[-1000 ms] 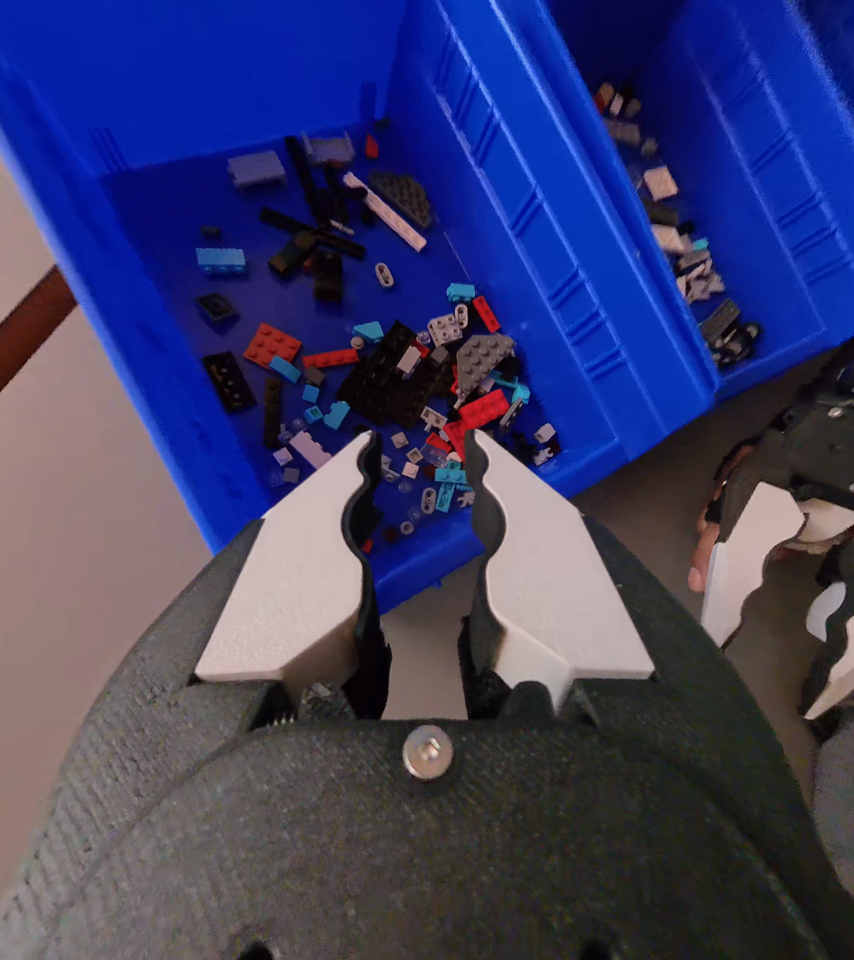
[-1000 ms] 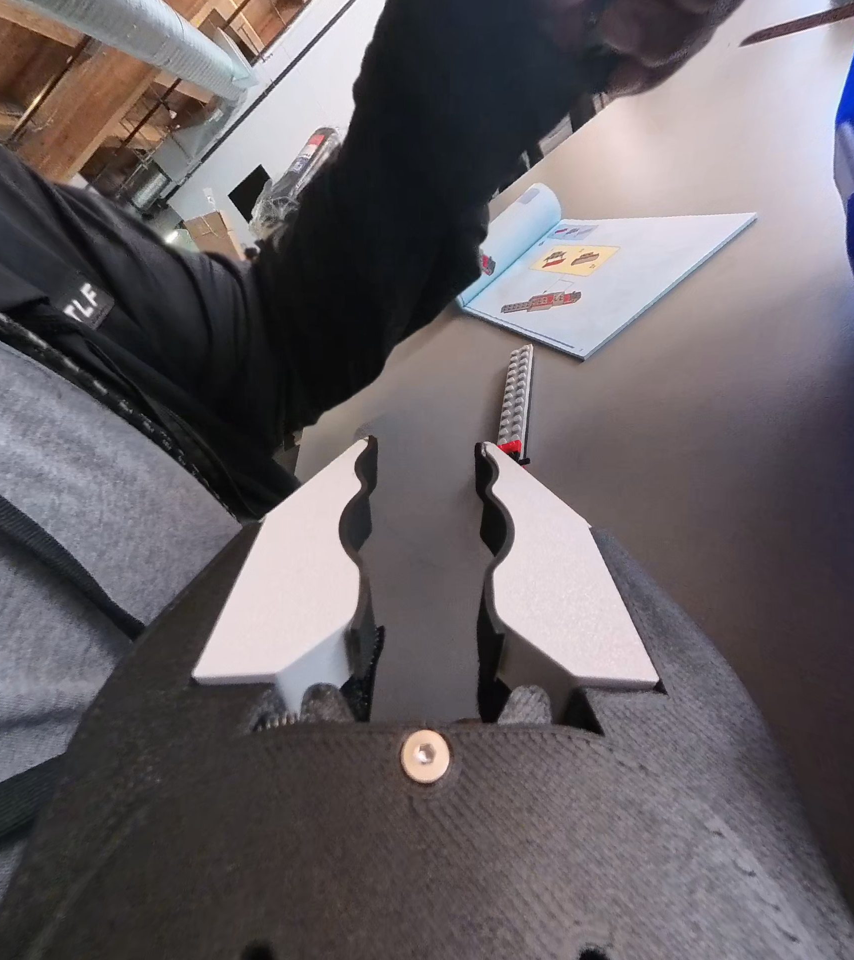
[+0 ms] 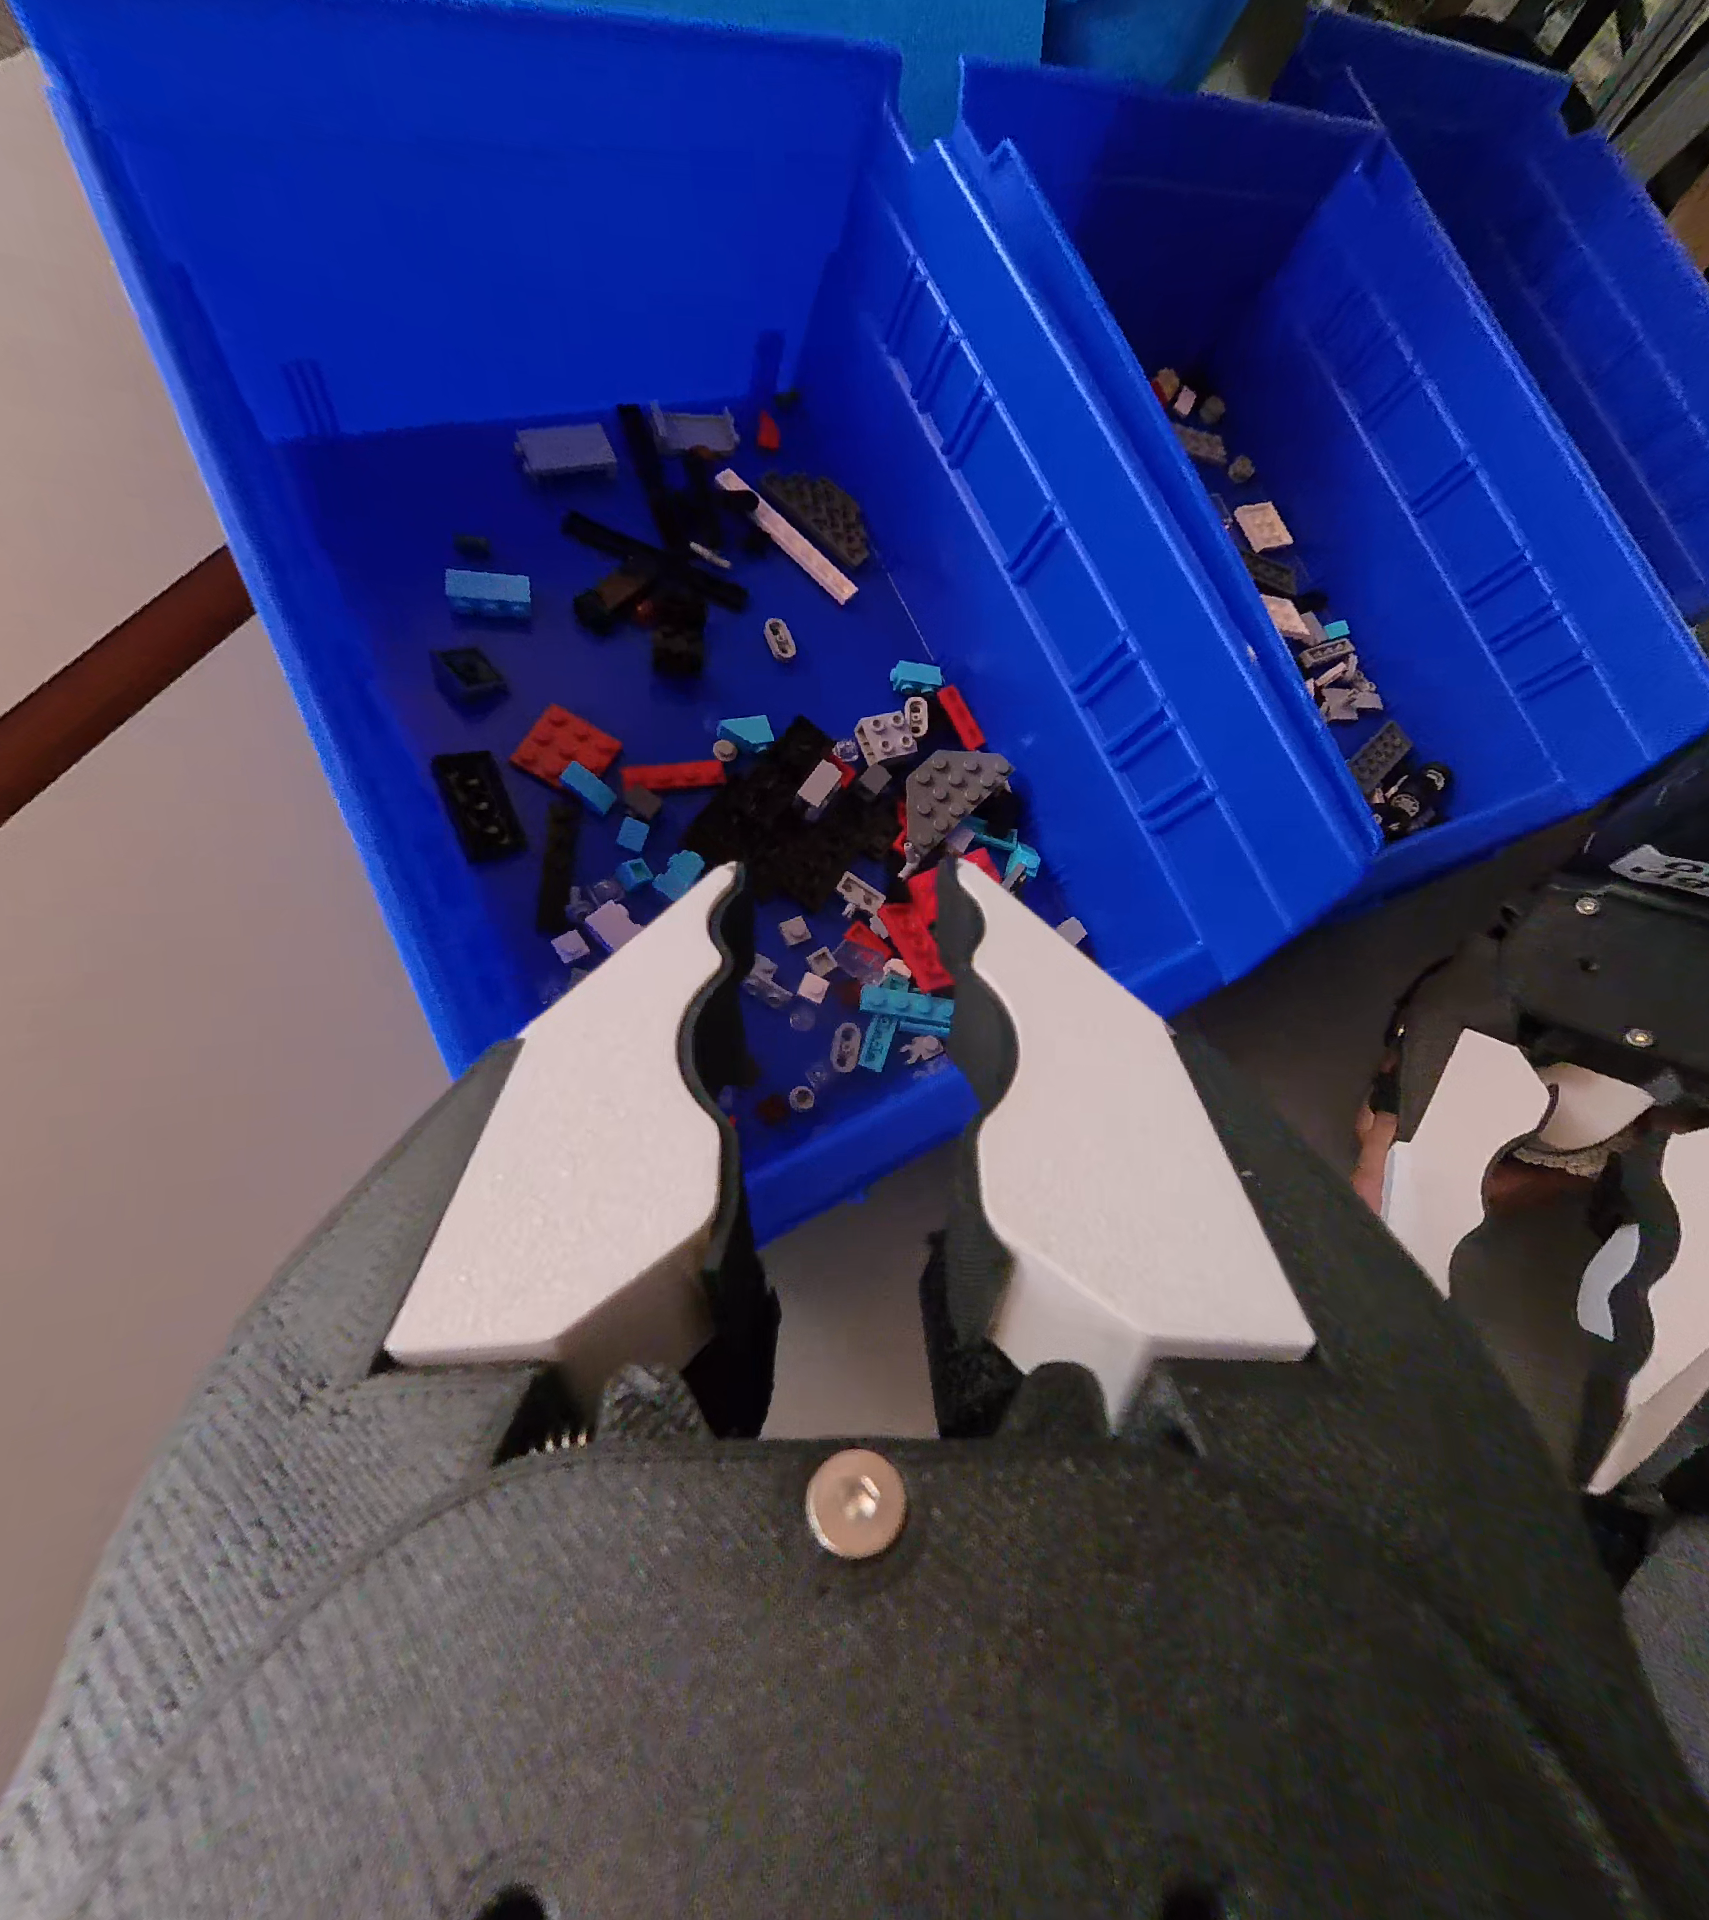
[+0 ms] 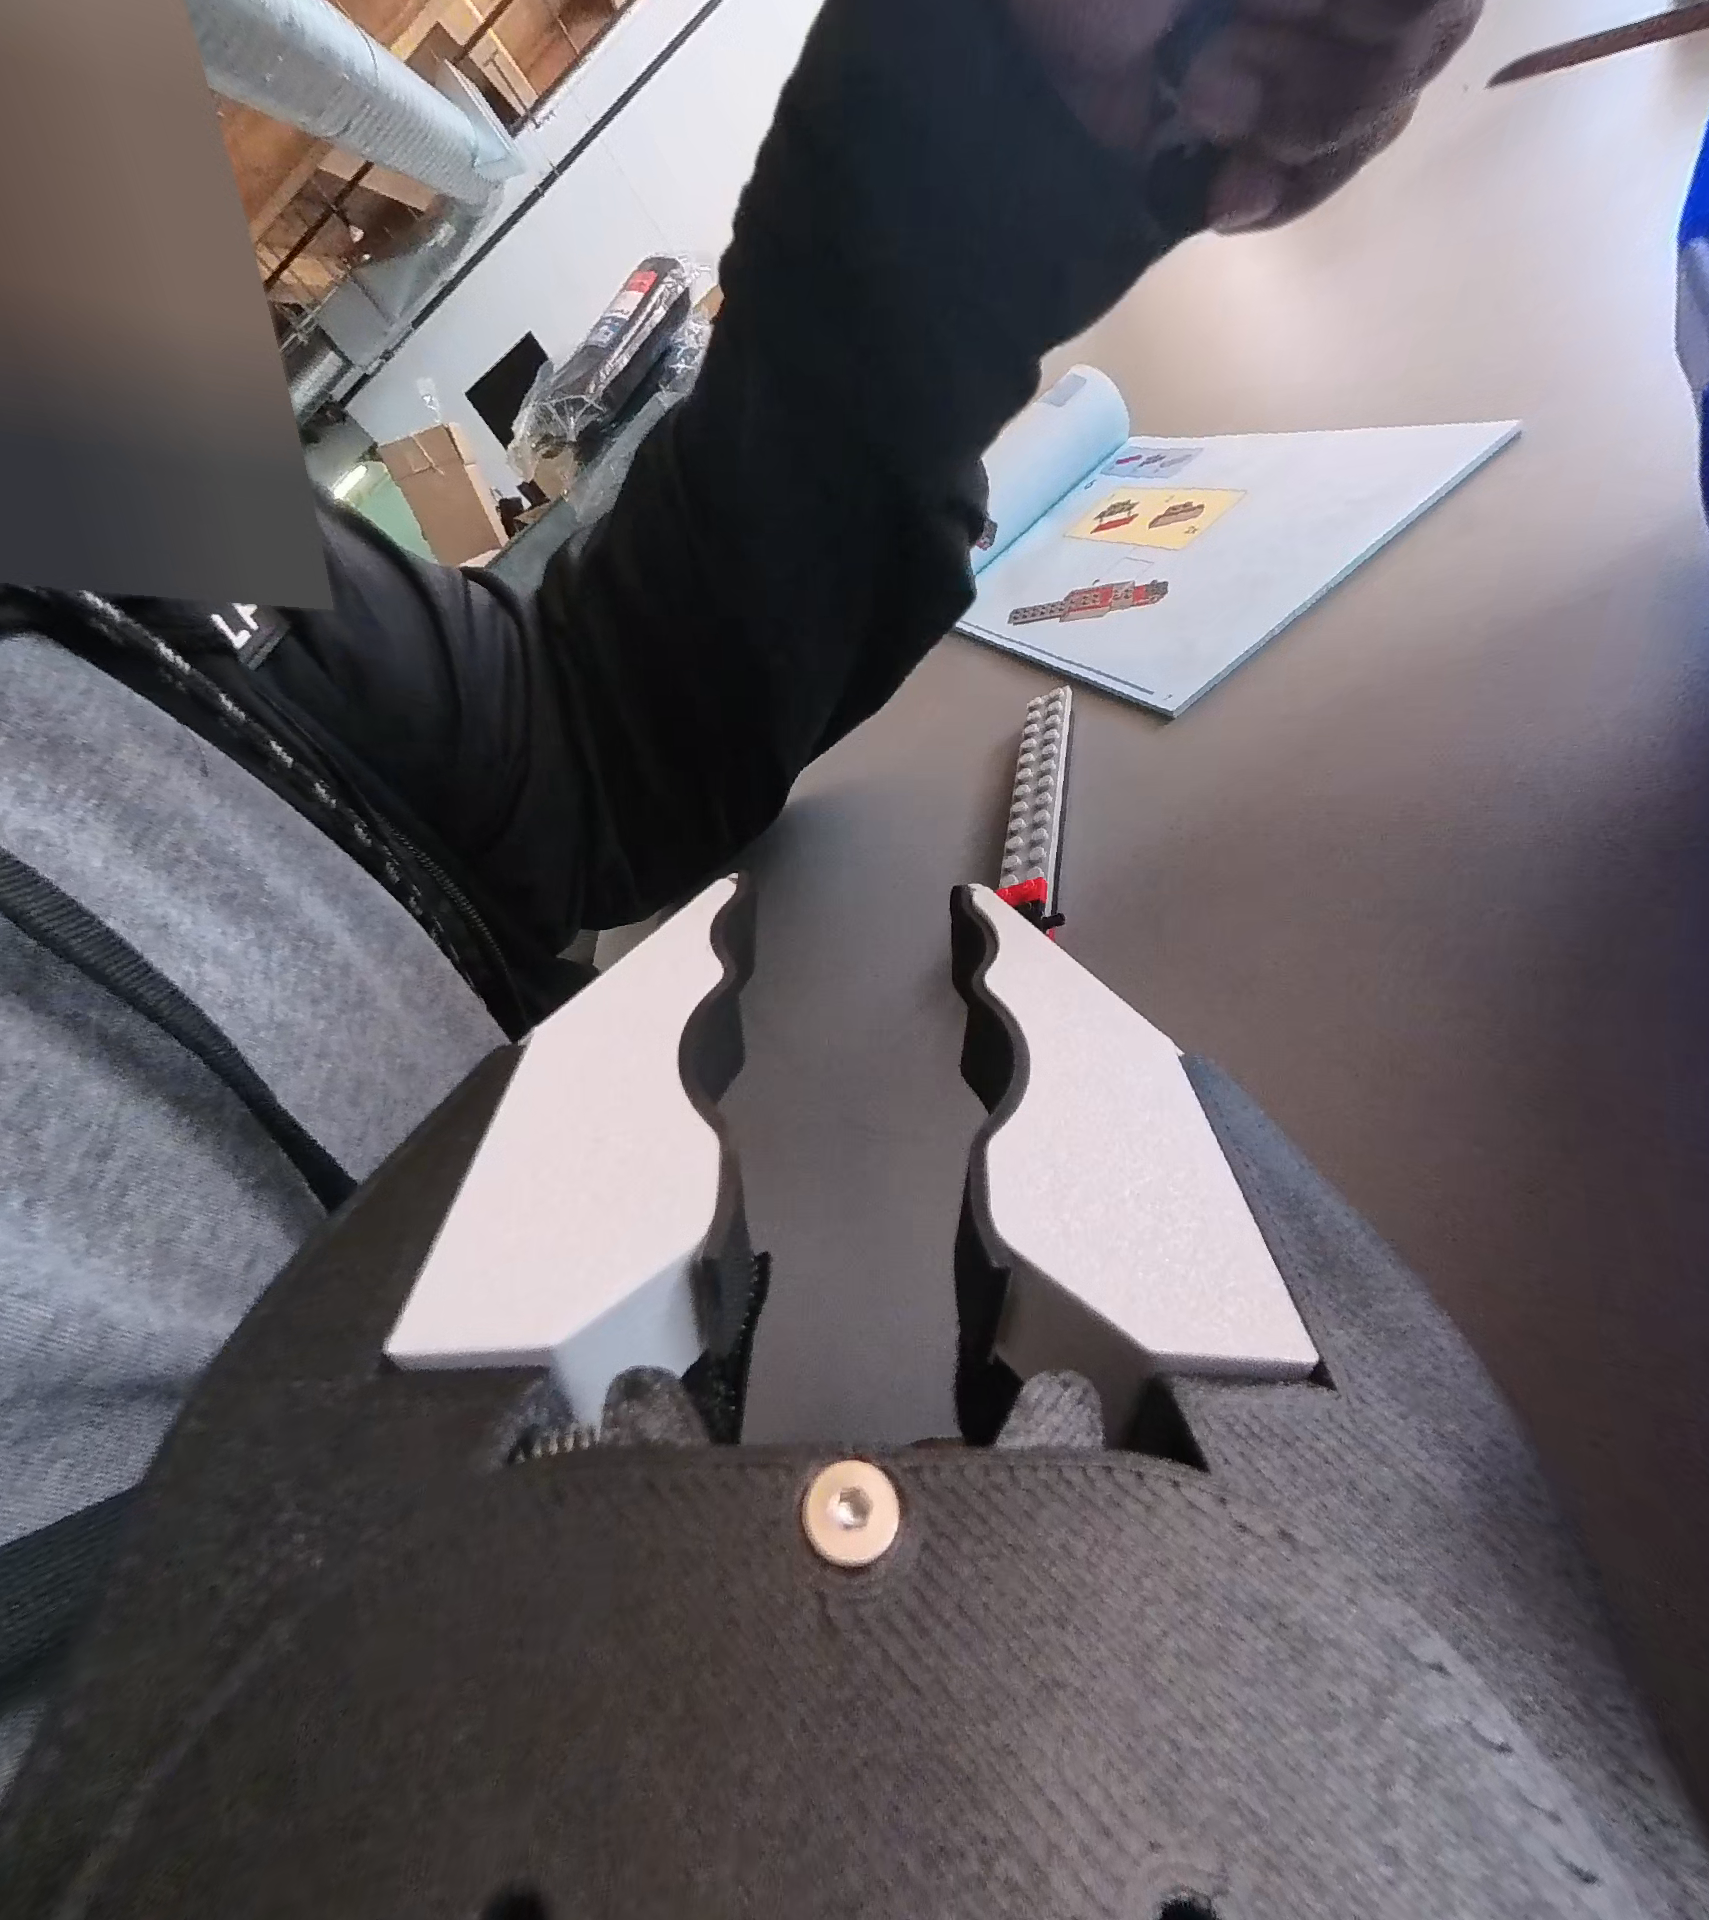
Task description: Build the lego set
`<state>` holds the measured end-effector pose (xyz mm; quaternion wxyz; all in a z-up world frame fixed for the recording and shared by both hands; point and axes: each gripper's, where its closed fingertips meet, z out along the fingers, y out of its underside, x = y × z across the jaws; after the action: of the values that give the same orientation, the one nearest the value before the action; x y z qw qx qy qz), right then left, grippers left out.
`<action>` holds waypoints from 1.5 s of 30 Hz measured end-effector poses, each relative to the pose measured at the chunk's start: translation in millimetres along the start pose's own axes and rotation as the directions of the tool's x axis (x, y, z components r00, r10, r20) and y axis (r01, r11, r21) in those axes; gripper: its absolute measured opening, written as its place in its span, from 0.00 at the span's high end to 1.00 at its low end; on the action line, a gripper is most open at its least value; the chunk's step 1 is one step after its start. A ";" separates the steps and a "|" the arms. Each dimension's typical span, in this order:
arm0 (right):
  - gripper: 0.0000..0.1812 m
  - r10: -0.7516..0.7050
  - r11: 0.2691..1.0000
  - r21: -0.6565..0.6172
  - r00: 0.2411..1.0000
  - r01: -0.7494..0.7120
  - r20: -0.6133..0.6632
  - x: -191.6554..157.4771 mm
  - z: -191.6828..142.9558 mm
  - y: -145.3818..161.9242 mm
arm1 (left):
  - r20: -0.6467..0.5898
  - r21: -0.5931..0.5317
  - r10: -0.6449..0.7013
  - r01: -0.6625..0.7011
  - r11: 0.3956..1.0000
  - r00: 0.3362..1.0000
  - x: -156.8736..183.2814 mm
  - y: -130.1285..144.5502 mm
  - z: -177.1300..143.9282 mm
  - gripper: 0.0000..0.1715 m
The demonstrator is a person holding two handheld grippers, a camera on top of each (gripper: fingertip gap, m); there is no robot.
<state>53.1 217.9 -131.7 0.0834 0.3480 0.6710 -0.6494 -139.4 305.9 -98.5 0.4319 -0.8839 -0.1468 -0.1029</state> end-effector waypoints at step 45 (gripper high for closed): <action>0.78 -0.004 1.000 -0.014 1.000 0.004 -0.001 -1.0 0.4 1.8 | -0.020 0.159 0.161 -0.156 0.975 0.987 36.6 -24.9 43.8 0.76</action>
<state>54.8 217.0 -132.7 0.0839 0.3463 0.6762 -0.6448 -111.4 361.5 -95.4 0.5091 -0.8544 -0.0762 -0.0708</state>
